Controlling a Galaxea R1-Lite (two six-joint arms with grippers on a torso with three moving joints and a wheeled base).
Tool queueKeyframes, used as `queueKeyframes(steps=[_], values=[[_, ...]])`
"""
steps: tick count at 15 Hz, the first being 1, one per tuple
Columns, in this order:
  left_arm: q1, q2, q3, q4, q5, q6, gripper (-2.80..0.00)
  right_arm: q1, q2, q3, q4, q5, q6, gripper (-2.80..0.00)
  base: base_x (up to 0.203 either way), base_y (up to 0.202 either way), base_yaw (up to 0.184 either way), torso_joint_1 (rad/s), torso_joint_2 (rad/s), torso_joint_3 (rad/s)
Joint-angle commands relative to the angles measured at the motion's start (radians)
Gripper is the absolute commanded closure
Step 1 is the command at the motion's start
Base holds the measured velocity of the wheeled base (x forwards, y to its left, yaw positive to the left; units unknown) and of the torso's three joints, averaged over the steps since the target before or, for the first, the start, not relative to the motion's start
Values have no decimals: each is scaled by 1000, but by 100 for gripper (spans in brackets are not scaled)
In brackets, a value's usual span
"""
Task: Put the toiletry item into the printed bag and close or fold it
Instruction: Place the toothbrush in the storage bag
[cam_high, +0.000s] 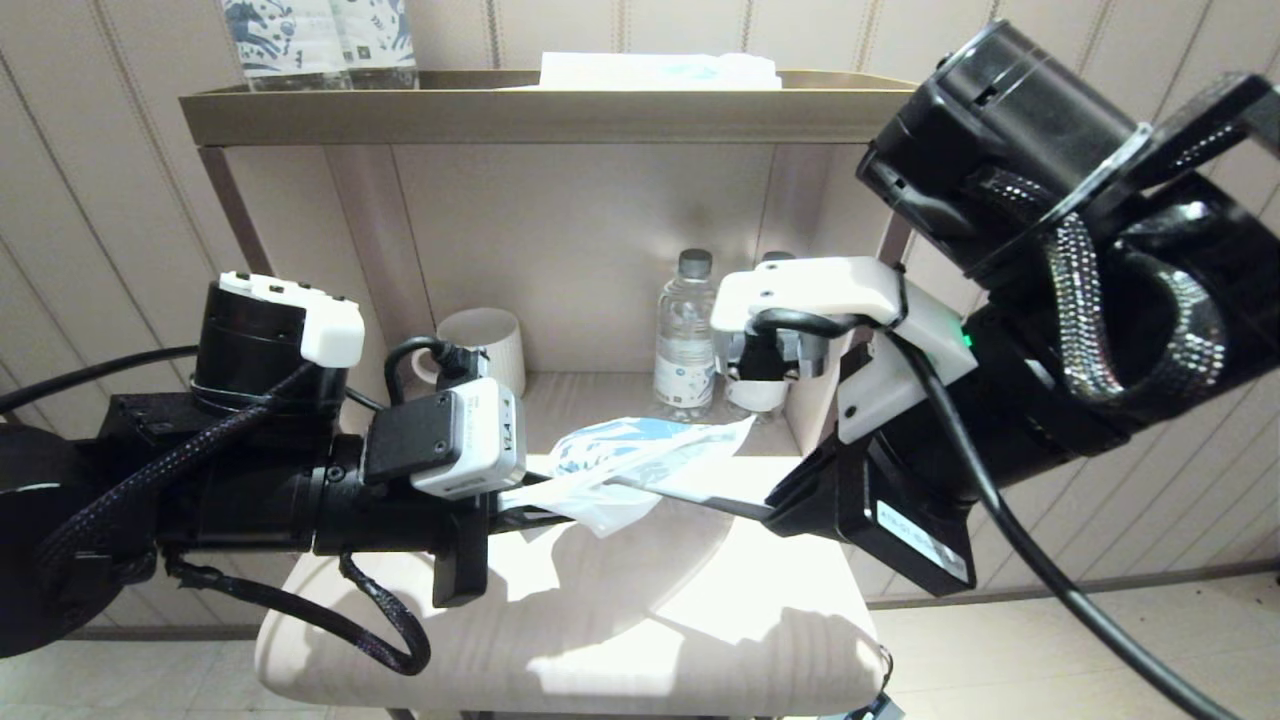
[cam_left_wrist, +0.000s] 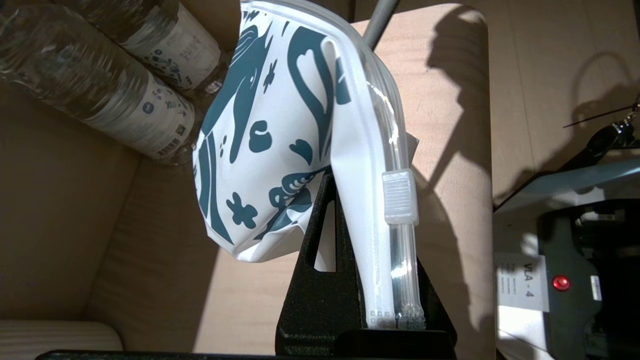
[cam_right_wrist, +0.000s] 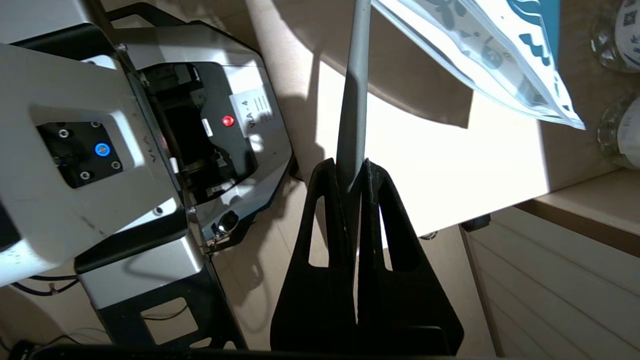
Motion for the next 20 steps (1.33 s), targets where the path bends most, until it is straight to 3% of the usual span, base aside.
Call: queueKeyframes(steps=[1,5,7,11,15,17,20], values=[[10,6,0,-2,-13,3,0,20,-11,8,4,5,-3,0,0,0,0,0,0,0],[10,4,0,-3,-19,-3,0,20,62,-17,-6,8,-3,0,0,0,0,0,0,0],[12,6,-4,-3,-51,-4,0,6,84,-48,-7,21,-2,0,0,0,0,0,0,0],[10,6,-20,-3,-53,-8,0,-60,106,-73,-6,21,-4,0,0,0,0,0,0,0],[12,10,-24,-3,-58,-17,0,-75,98,-100,1,21,-5,0,0,0,0,0,0,0],[11,13,-38,-2,-69,-35,0,-80,92,-104,-2,21,-8,0,0,0,0,0,0,0],[10,16,-59,13,-160,-122,0,-80,90,-104,-4,21,-17,0,0,0,0,0,0,0]])
